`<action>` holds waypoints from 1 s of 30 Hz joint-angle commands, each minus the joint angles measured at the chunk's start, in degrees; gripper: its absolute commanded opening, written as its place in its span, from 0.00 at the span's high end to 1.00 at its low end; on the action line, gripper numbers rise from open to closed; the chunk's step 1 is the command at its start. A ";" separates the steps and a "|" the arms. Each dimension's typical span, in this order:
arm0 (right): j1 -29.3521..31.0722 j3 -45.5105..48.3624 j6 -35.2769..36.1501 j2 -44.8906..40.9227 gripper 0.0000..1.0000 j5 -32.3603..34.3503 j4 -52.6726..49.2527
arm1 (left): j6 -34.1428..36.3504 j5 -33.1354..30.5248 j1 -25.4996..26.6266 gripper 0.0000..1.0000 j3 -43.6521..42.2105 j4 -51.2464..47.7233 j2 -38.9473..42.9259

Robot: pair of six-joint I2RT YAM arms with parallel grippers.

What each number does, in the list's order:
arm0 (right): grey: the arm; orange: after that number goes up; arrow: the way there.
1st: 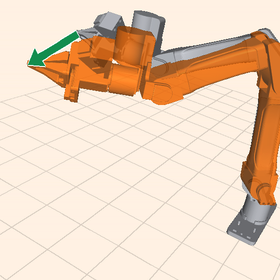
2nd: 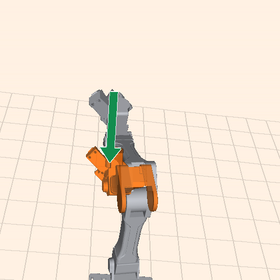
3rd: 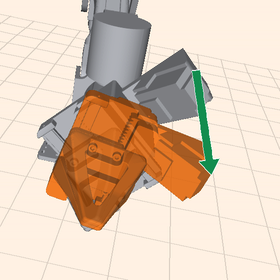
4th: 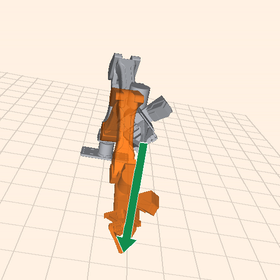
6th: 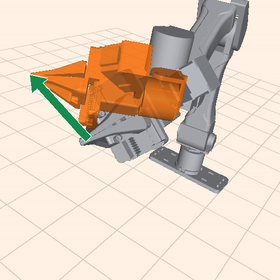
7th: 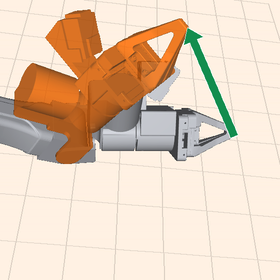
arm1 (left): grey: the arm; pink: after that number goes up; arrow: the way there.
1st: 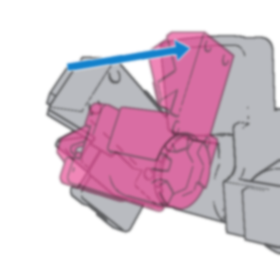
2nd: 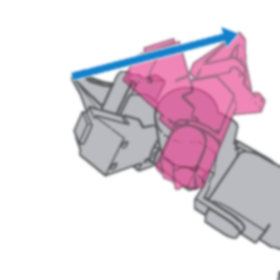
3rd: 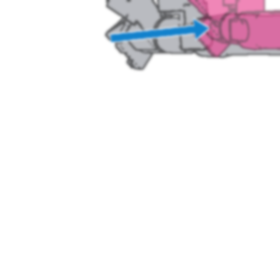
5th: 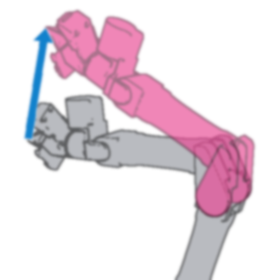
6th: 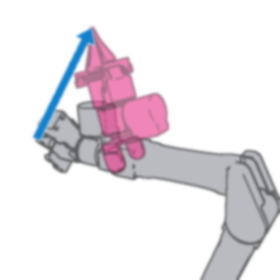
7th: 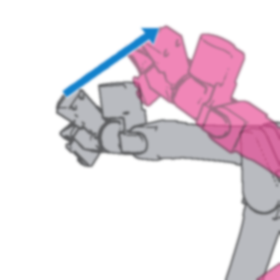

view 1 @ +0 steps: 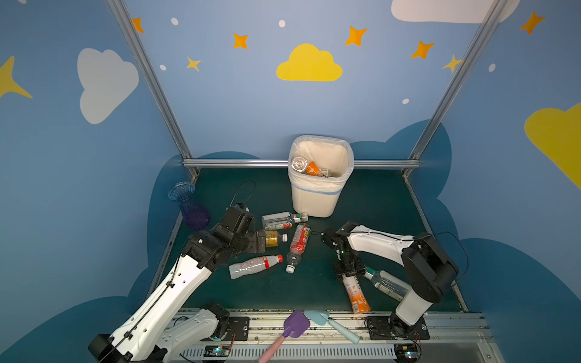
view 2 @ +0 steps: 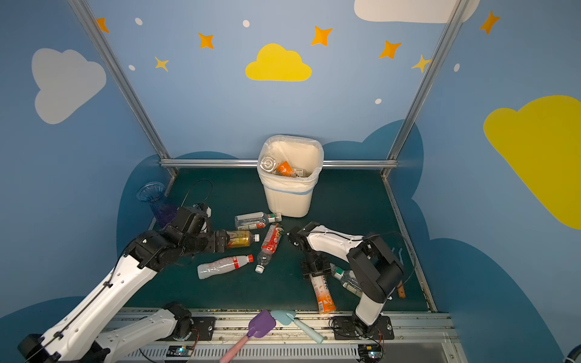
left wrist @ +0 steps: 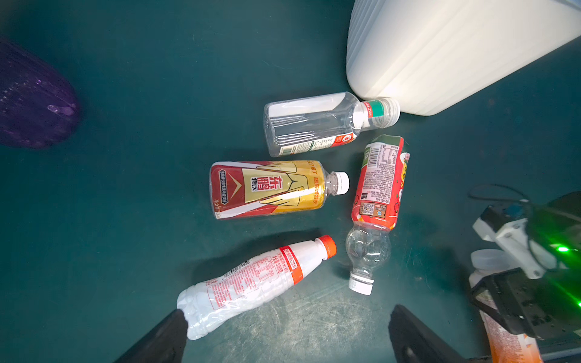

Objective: Throw the plastic bottles in the bin
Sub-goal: 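Lift the milk-tea bottle with the right gripper and drop it into the bin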

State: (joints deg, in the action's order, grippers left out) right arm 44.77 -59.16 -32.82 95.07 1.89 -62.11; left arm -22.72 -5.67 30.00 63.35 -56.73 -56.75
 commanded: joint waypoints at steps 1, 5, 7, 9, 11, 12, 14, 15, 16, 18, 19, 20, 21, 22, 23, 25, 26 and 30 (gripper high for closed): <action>-0.93 -0.93 -2.41 -7.29 0.58 0.42 -1.53 | 0.92 -0.61 -0.30 0.00 0.75 -1.21 0.36; -1.79 -4.82 -4.06 -15.95 0.58 1.81 -4.64 | 1.01 0.17 -0.42 0.00 1.20 -0.62 -0.39; -2.20 -9.96 -4.53 -20.24 0.58 3.87 -6.96 | 1.11 0.48 -0.45 0.00 1.47 -0.31 -0.92; -2.43 -16.23 -3.68 -23.17 0.57 6.75 -6.84 | 1.23 0.57 -0.47 0.00 2.09 -0.11 -1.55; -3.32 -24.52 -1.25 -24.21 0.57 8.24 -4.45 | 1.46 0.75 -0.42 0.00 2.95 0.11 -2.18; -4.43 -29.91 0.76 -23.23 0.57 7.60 -3.00 | 1.53 0.90 -0.47 0.00 3.41 0.27 -2.46; -6.60 -43.34 5.39 -17.92 0.57 6.94 -1.40 | 1.82 1.18 -0.40 0.00 4.11 0.72 -3.00; -7.56 -51.26 8.27 -13.46 0.57 7.36 -0.75 | 1.85 1.40 -0.47 0.00 4.43 0.99 -3.28; -8.29 -59.06 10.71 -9.07 0.56 7.88 -0.16 | 1.80 1.62 -0.47 0.00 4.58 1.30 -3.51; -10.07 -77.32 15.34 2.73 0.52 9.65 0.88 | 1.71 2.50 -0.47 0.00 4.94 1.78 -4.06; -10.98 -86.24 16.42 8.48 0.46 10.24 0.66 | 1.56 2.88 -0.47 0.00 5.07 1.88 -4.42; -12.00 -96.04 17.29 14.90 0.35 10.82 0.06 | 1.39 3.31 -0.47 0.00 5.18 1.97 -4.48; -13.06 -104.43 17.56 20.95 0.25 11.54 -0.85 | 1.17 3.72 -0.45 0.00 5.28 2.06 -4.71; -13.82 -109.64 17.33 24.80 0.17 12.42 -1.64 | 0.88 4.10 -0.51 0.00 5.36 2.10 -4.77; -14.91 -111.97 16.48 27.01 0.12 13.07 -2.50 | 0.78 4.54 -0.49 0.00 5.59 1.86 -4.90; -16.64 -108.16 14.26 25.54 0.11 13.31 -3.45 | 0.24 4.99 -0.43 0.00 5.90 1.22 -4.69; -17.19 -103.82 14.10 22.67 0.11 13.60 -2.35 | -0.08 5.27 -0.34 0.00 5.82 0.93 -4.38; -19.01 -72.12 15.31 2.94 0.11 14.99 12.45 | -1.58 6.43 0.20 0.00 5.05 0.49 -3.37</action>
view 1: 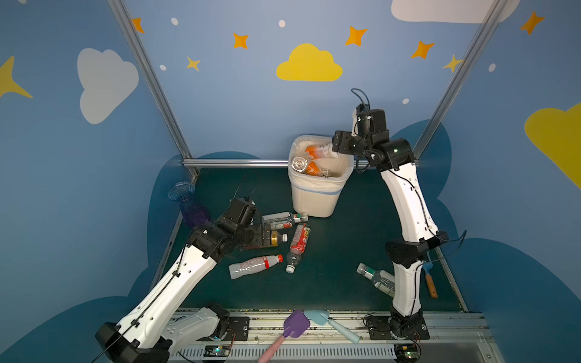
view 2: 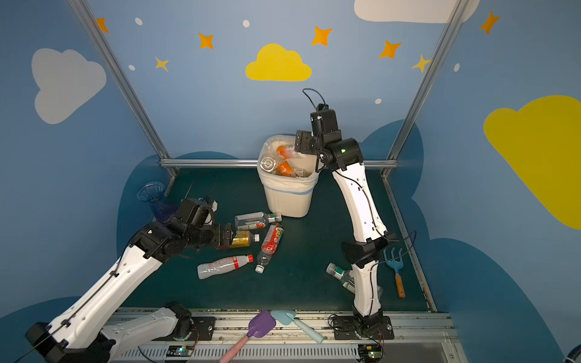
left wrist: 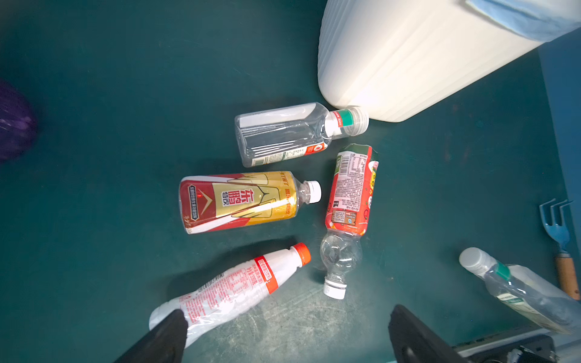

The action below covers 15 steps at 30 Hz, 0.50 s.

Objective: Throw the plastic bottles in the bin
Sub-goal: 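Lift the milk-tea bottle with the right gripper and drop it into the bin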

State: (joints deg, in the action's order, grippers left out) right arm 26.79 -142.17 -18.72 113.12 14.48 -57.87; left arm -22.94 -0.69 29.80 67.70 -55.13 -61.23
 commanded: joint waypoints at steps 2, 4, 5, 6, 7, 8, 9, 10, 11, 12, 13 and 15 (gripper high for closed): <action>-2.43 22.48 0.62 -23.85 0.11 1.75 13.07 | -1.96 1.66 1.74 0.00 0.35 -0.82 0.91; -3.72 28.35 0.82 -29.64 0.11 1.53 12.20 | -1.98 0.69 4.09 0.00 0.15 -0.29 0.04; -4.66 30.01 1.16 -31.70 0.11 0.99 10.04 | -1.70 -0.22 5.67 0.00 0.24 -0.03 -0.84; -5.71 31.41 1.65 -33.49 0.11 0.16 7.32 | -1.19 -0.97 7.28 0.00 0.53 0.19 -2.03; -6.73 32.74 2.00 -34.90 0.11 -0.66 4.98 | -0.90 -1.43 8.49 0.00 1.05 0.20 -3.17; -8.05 34.27 2.45 -36.38 0.11 -1.90 2.57 | -0.41 -1.91 9.79 0.00 1.73 0.29 -4.87; -9.36 36.20 2.84 -37.93 0.11 -3.26 0.26 | -0.05 -2.12 10.95 0.00 2.48 0.44 -6.54; -10.54 37.99 3.19 -39.21 0.12 -4.50 -1.63 | 0.18 -2.12 11.94 0.00 3.12 0.60 -7.94; -11.87 40.25 3.41 -40.67 0.12 -5.93 -3.69 | 0.18 -2.29 13.04 0.00 3.99 0.71 -9.66; -13.02 42.86 3.64 -42.10 0.12 -7.51 -5.71 | 0.26 -2.26 14.06 0.00 4.80 0.94 -11.28; -13.88 45.24 3.86 -43.34 0.12 -8.70 -7.31 | 0.27 -2.01 14.95 0.01 5.42 1.33 -12.44; -15.33 51.01 4.19 -46.03 0.12 -11.07 -10.57 | 0.04 -0.77 17.06 0.05 6.10 3.36 -14.93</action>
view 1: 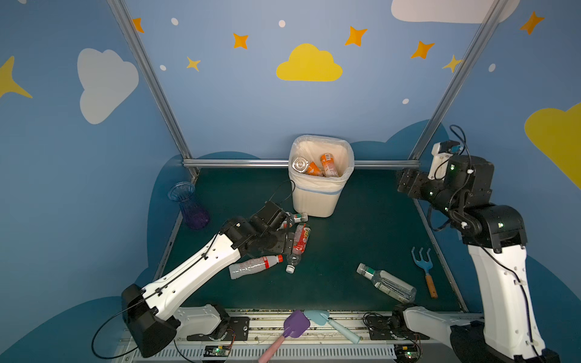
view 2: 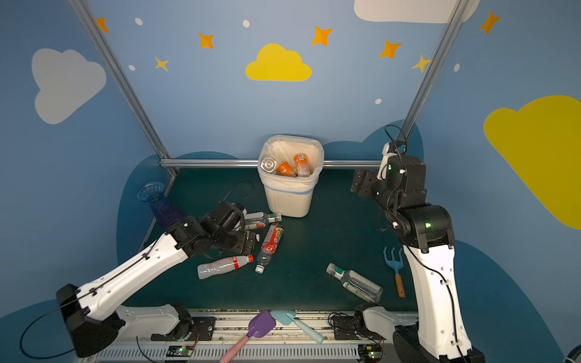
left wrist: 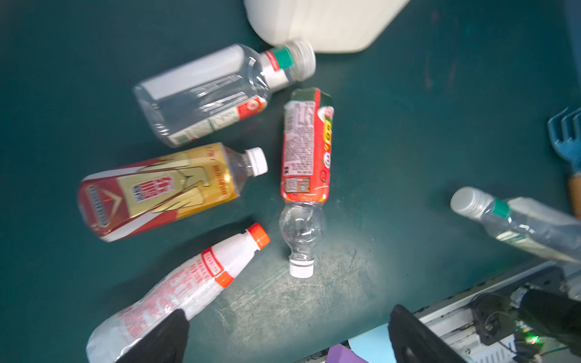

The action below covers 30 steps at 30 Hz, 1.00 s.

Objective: Throw the plastic bottles in the bin
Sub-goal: 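Lift the milk-tea bottle with the right gripper and drop it into the bin, then reach the left gripper across toward the clear green-cap bottle while the right gripper withdraws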

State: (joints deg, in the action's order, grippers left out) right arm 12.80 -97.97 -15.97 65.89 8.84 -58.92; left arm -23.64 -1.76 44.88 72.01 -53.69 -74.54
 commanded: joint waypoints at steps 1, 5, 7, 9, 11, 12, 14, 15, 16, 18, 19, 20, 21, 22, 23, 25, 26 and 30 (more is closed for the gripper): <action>-1.75 9.53 1.29 -0.01 0.12 -6.56 -10.51 | 0.53 1.24 2.78 0.08 1.86 3.03 -2.68; -3.46 20.97 -0.09 -5.33 0.12 -11.74 -12.15 | 0.98 4.68 6.58 0.18 3.81 6.40 -8.43; -4.60 24.39 -0.90 -7.26 0.12 -14.46 -12.33 | 3.32 5.76 8.69 0.19 6.03 7.06 -11.74; -6.06 25.99 -1.49 -8.46 0.12 -17.87 -12.32 | 7.12 6.95 11.09 0.18 9.48 6.90 -15.68; -7.78 26.10 -1.63 -8.89 0.12 -20.83 -12.64 | 12.04 8.38 13.78 0.17 14.25 5.73 -20.71; -8.49 25.91 -1.64 -8.94 0.12 -21.89 -12.82 | 14.00 9.01 14.92 0.17 16.49 5.03 -22.88; -10.24 25.00 -1.45 -8.82 0.12 -23.68 -13.49 | 18.37 10.44 17.02 0.19 21.75 2.97 -28.20; -11.02 24.72 -1.25 -8.69 0.12 -24.62 -13.94 | 19.58 11.10 17.61 0.19 24.03 1.86 -30.38; -12.03 24.36 -1.18 -8.67 0.12 -25.45 -14.19 | 20.74 11.89 18.07 0.19 26.40 0.96 -32.82; -13.92 23.90 -0.88 -8.76 0.12 -26.79 -14.96 | 23.10 12.87 19.00 0.20 29.76 0.17 -36.64; -14.95 23.73 -0.34 -8.89 0.12 -27.38 -15.28 | 24.17 13.08 19.56 0.20 31.28 0.23 -38.32; -15.99 23.42 0.01 -9.02 0.12 -28.18 -15.43 | 25.57 13.52 20.00 0.20 32.71 0.32 -39.78; -16.85 23.16 0.46 -9.11 0.12 -28.94 -15.72 | 26.74 15.21 20.35 0.19 33.97 0.36 -41.13; -17.79 22.85 0.98 -9.11 0.12 -29.58 -15.95 | 27.70 15.80 20.73 0.20 35.53 0.43 -42.57; -18.66 22.41 1.38 -9.03 0.12 -30.33 -16.13 | 28.47 16.25 21.01 0.20 37.16 0.43 -44.09; -19.72 21.62 2.06 -8.87 0.12 -31.02 -16.64 | 29.63 17.06 21.49 0.19 40.17 -0.06 -46.97; -20.14 21.20 2.41 -8.85 0.12 -31.24 -16.92 | 30.23 17.30 21.56 0.20 41.62 -0.40 -48.32; -21.38 19.87 3.43 -8.83 0.12 -31.76 -17.79 | 31.92 17.62 22.00 0.20 44.43 -0.27 -51.62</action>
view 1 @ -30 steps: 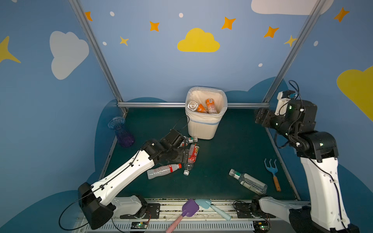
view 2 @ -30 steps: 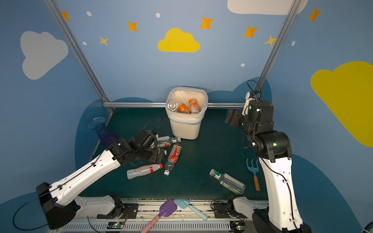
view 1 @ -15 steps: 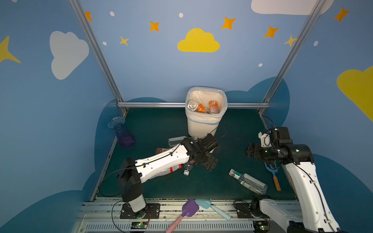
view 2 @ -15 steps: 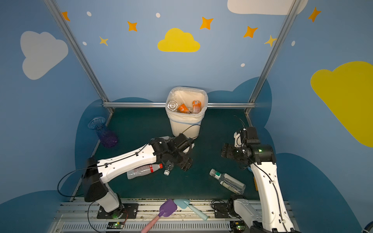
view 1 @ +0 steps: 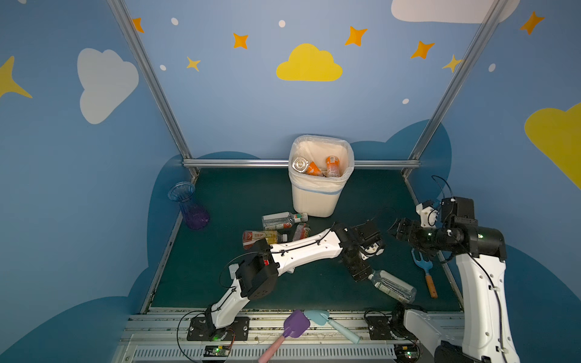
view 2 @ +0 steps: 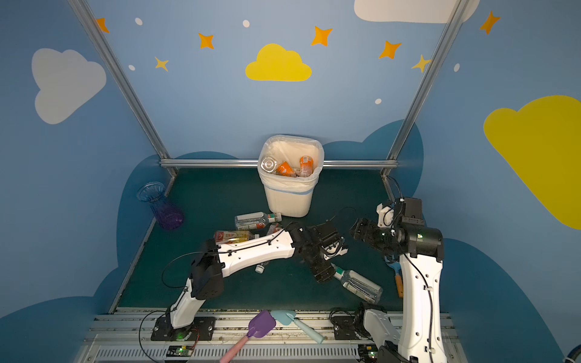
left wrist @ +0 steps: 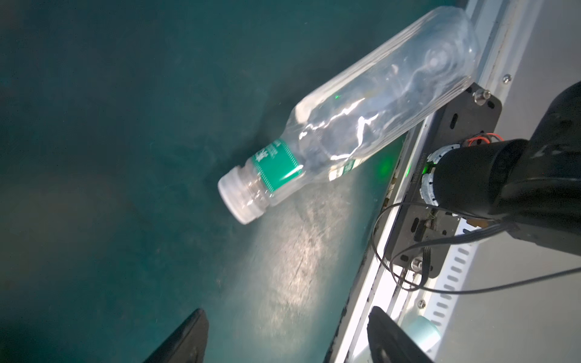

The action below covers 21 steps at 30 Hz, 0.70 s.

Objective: Throw the plastic bottles in the bin
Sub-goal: 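Reach the left gripper across toward the clear green-cap bottle while the right gripper withdraws, then close the left gripper around the clear green-cap bottle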

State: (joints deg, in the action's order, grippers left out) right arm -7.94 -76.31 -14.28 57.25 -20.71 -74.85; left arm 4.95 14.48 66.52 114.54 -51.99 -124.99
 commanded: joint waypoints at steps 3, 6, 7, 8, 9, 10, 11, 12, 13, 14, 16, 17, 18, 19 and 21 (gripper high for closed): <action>-1.24 -2.08 2.29 -0.31 0.12 -2.49 -2.32 | 4.55 1.32 0.46 0.20 3.34 -1.98 -2.71; -1.62 -1.58 2.45 -0.72 0.12 -3.05 -2.24 | 6.83 2.64 0.57 0.22 3.76 -1.80 -3.66; -1.68 -1.32 2.27 -0.89 0.12 -3.40 -2.15 | 8.04 3.31 0.58 0.22 3.84 -1.89 -3.91; -1.73 -1.06 2.12 -1.06 0.12 -3.74 -2.01 | 8.93 3.01 0.71 0.23 3.63 -1.26 -4.12; -1.83 -0.88 1.95 -1.05 0.12 -4.08 -1.84 | 9.42 2.27 0.87 0.23 3.16 -0.22 -4.08; -1.94 -0.69 1.80 -1.18 0.12 -4.37 -1.76 | 10.07 1.52 1.02 0.23 2.52 1.11 -4.04; -1.96 -0.47 1.72 -1.18 0.12 -4.55 -1.63 | 10.70 1.16 1.07 0.22 2.18 2.28 -4.02; -2.00 -0.47 1.62 -1.18 0.12 -4.69 -1.62 | 11.14 1.17 1.13 0.22 2.12 2.94 -4.11; -2.01 -0.47 1.56 -1.18 0.12 -4.73 -1.74 | 11.54 1.29 1.31 0.21 2.51 3.43 -4.36; -1.99 -0.50 1.51 -1.27 0.12 -4.78 -1.72 | 11.73 1.57 1.39 0.21 3.36 3.64 -4.83; -2.14 -0.58 1.43 -1.36 0.12 -4.69 -1.73 | 11.82 2.26 1.72 0.21 5.99 3.39 -5.88; -2.12 -0.57 1.37 -1.49 0.12 -4.65 -1.72 | 11.90 2.59 2.03 0.21 7.50 3.21 -6.63; -2.18 -0.70 1.27 -1.58 0.12 -4.60 -1.75 | 12.01 2.86 2.40 0.21 8.75 3.06 -7.30; -2.18 -0.84 1.22 -1.55 0.12 -4.58 -1.71 | 12.22 3.01 2.81 0.20 10.21 2.95 -8.18; -2.31 -1.25 0.69 -1.62 0.12 -4.58 -1.49 | 12.53 3.00 3.55 0.20 12.88 2.77 -9.96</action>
State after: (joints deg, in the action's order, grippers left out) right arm -10.17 -76.93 -13.21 56.40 -23.59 -76.14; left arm 15.70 16.27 68.55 124.46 -49.28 -132.70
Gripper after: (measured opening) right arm 0.883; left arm 0.797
